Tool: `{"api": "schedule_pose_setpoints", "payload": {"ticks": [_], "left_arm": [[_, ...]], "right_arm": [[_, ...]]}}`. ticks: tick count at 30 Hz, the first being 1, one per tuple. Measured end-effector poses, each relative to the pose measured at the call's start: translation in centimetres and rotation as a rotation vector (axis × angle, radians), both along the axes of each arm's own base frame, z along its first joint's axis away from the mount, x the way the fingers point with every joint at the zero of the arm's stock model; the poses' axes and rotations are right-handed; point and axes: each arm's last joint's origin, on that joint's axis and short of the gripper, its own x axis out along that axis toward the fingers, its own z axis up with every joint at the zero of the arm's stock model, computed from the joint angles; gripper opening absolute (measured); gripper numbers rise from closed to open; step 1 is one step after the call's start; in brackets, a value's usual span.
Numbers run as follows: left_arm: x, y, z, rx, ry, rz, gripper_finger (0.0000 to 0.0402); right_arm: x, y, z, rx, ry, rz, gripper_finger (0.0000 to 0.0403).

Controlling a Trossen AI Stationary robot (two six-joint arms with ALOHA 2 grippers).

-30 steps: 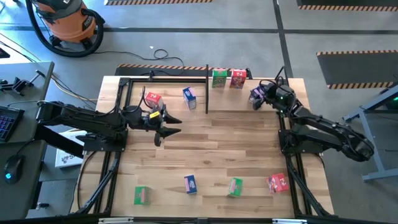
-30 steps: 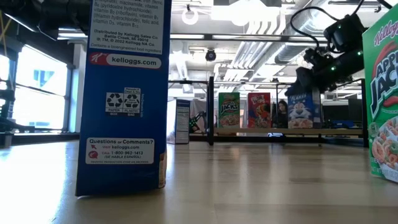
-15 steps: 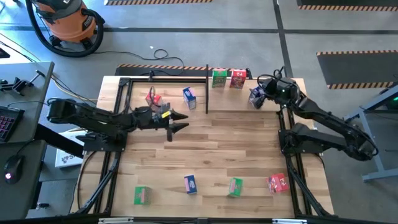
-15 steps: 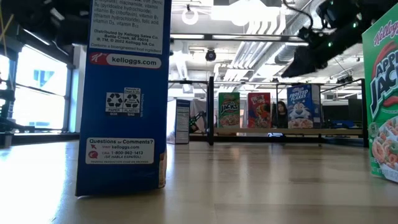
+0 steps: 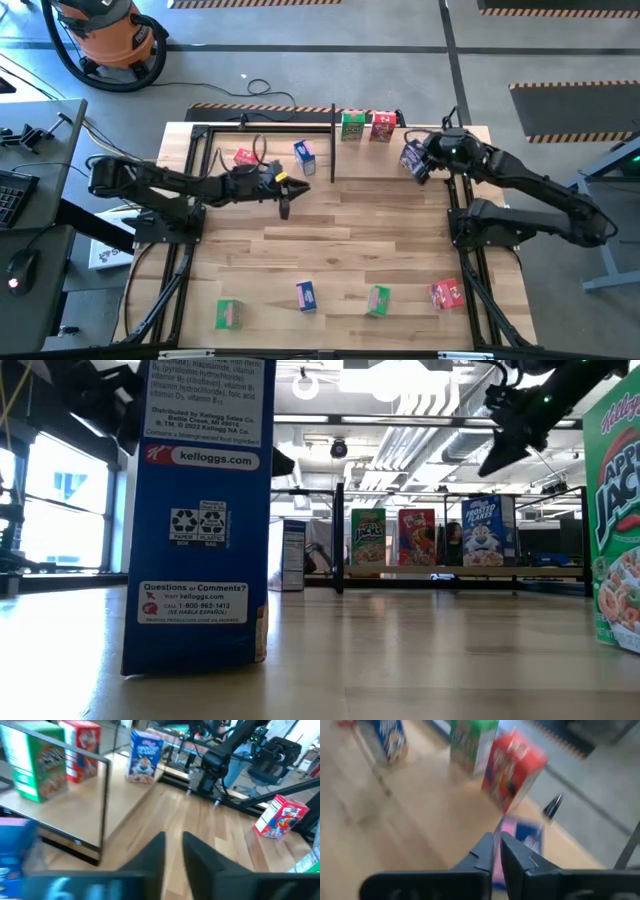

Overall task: Stack cereal on shelf
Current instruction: Put the middle left blue cereal box on the shelf

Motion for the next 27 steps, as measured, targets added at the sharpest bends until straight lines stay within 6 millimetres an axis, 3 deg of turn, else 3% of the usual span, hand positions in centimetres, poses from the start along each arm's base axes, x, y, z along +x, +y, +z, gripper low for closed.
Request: {"api": "schedule_pose_setpoints", "payload": {"ticks": [3, 11, 18, 27], "left_arm": [[-1.4, 0.6, -0.1, 0.008, -0.018, 0.015, 0.0007], [-3.9, 1.2, -0.4, 0.039, -0.149, 0.06, 0.0003], [-4.1, 1.2, -0.8, 0.035, -0.136, 0.062, 0.0002], [-4.0, 1.2, -0.8, 0.032, -0.129, 0.061, 0.0001]], "right_arm": [[0.2, 0.7, -0.6, 0.091, -0.004, -0.036, 0.0014], [0.7, 1.5, -2.8, 0.327, 0.073, -0.231, 0.0002], [2.2, 0.2, -5.1, 0.386, 0.211, -0.408, 0.0001], [3.3, -2.2, -6.8, 0.324, 0.288, -0.497, 0.0]]}}
